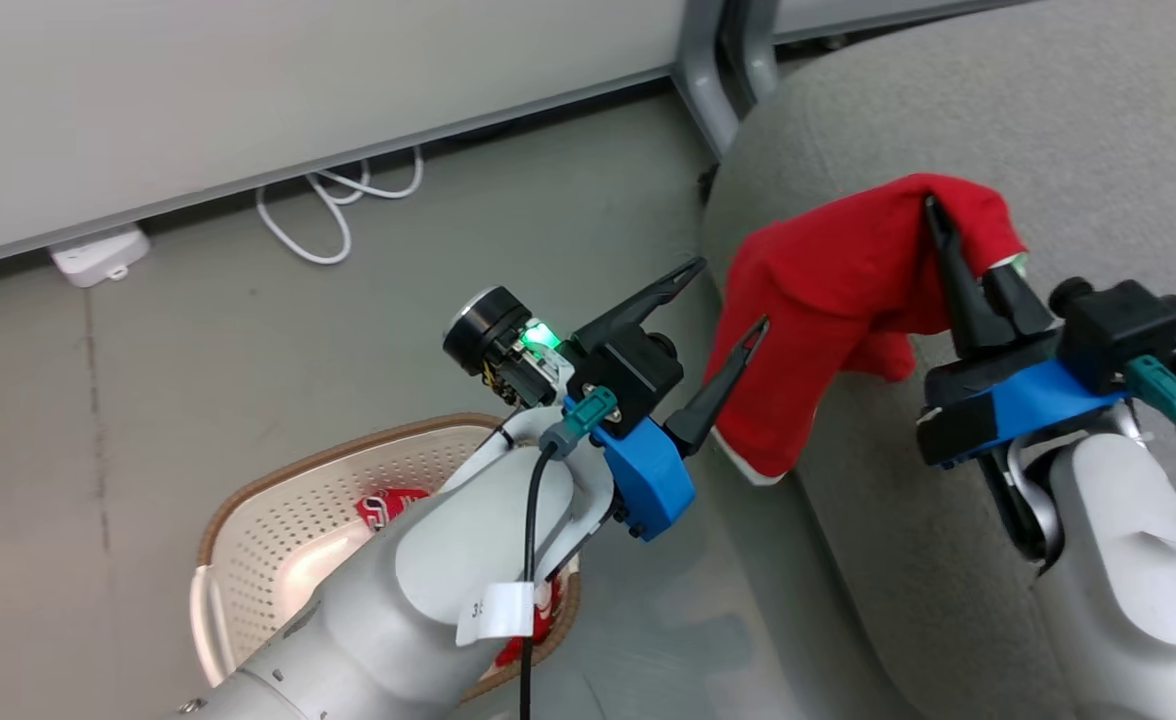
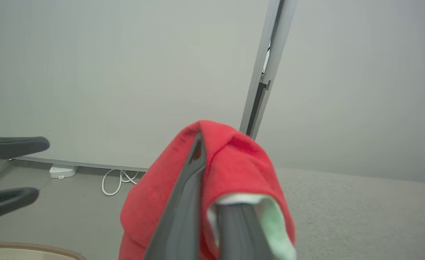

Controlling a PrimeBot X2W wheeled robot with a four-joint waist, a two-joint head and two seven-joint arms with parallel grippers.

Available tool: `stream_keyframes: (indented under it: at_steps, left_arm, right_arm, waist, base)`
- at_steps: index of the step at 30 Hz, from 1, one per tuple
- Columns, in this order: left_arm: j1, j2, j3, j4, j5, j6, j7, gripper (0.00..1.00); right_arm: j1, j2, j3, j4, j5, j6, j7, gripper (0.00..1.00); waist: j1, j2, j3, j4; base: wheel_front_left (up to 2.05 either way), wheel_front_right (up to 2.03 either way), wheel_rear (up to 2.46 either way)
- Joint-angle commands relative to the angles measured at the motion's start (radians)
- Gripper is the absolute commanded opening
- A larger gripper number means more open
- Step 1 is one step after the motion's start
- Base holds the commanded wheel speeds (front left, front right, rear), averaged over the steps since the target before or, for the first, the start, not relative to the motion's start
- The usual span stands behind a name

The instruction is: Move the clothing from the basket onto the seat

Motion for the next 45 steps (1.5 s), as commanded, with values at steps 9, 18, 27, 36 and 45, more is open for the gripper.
stream_keyframes:
  at_steps: [9, 18, 27, 36, 45]
  left_arm:
    - [0.015, -0.001, -0.052, -0.029, 0.027, -0.016, -0.004, 1.0]
    - [0.028, -0.004, -0.091, -0.037, 0.028, -0.015, -0.004, 1.0]
    - [0.015, -0.005, -0.091, -0.044, 0.02, -0.006, -0.004, 1.0]
    - [-0.011, 0.007, -0.081, -0.058, 0.037, 0.011, -0.004, 1.0]
    - [-0.096, 0.051, -0.078, -0.092, 0.074, 0.025, 0.013, 1.0]
  right_arm:
    - [0.073, 0.008, -0.137, -0.077, -0.011, 0.0, -0.003, 0.0]
    - [0.144, 0.033, -0.218, -0.131, -0.025, 0.0, -0.003, 0.0]
    - [0.148, 0.048, -0.23, -0.141, -0.031, 0.0, -0.003, 0.0]
    - [0.019, -0.003, -0.26, -0.181, -0.021, 0.0, -0.003, 0.0]
    - [-0.223, -0.146, -0.424, -0.229, 0.008, 0.0, -0.003, 0.0]
  waist:
    - [-0.0001, 0.0, 0.057, -0.103]
    - [-0.0001, 0.0, 0.079, -0.142]
    - [-0.0001, 0.0, 0.08, -0.142]
    - [-0.0001, 0.0, 0.13, -0.144]
    - [-0.0001, 0.0, 0.291, -0.145]
  base:
    - [0.0, 0.0, 0.0]
    - [0.0, 0.0, 0.0]
    - [0.0, 0.0, 0.0]
    - [0.0, 0.0, 0.0]
    - [0.0, 0.0, 0.0]
